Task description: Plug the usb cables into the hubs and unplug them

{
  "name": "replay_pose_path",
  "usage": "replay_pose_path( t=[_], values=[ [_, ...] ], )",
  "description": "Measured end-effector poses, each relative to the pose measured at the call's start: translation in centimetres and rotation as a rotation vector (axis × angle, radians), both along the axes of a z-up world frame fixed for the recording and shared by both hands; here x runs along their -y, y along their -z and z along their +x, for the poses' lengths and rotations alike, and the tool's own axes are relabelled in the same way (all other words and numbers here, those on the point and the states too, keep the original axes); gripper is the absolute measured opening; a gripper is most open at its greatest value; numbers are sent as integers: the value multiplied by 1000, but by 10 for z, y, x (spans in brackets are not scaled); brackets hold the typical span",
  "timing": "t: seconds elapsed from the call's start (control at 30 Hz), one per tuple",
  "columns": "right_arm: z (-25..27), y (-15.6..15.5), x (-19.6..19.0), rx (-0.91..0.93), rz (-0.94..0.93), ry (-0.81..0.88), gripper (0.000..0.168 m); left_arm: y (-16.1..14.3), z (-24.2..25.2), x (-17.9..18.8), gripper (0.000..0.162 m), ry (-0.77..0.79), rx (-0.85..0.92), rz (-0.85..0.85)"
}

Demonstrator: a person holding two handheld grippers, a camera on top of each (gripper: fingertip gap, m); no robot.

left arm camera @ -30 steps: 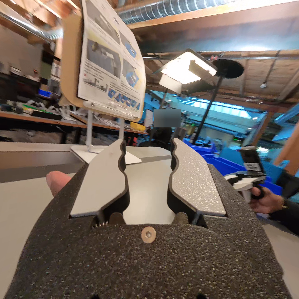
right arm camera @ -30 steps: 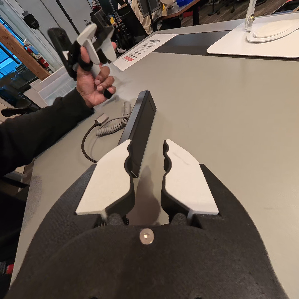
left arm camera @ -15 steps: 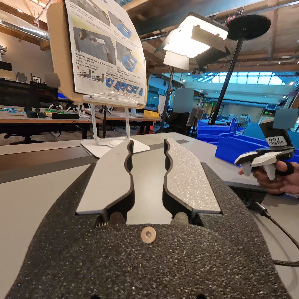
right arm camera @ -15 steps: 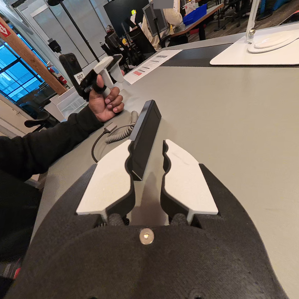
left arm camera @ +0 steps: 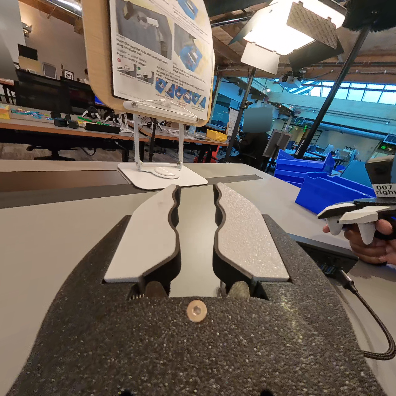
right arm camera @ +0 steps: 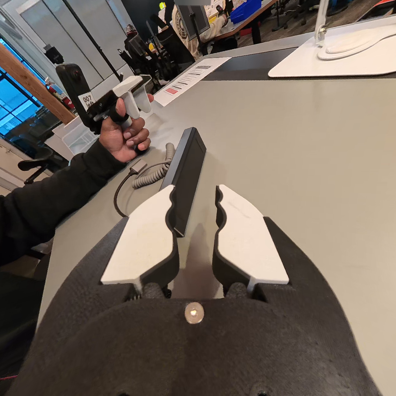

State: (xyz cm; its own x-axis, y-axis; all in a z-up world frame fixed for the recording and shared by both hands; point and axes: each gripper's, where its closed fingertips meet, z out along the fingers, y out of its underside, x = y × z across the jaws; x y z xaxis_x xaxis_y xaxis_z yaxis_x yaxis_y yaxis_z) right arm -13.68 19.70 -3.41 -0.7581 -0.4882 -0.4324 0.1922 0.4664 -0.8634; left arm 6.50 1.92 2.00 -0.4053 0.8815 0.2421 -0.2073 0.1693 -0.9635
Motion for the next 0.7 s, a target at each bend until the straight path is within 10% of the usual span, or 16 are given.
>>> replay_pose_path(
  t=[0.47,0.7],
  values=[
    [1,5,0,7,38,-12,33,5,-10,-7,32,28,108,20],
    [-2,3,1,51,44,-12,33,-78,80,-33,44,-169,201,30]
  ],
)
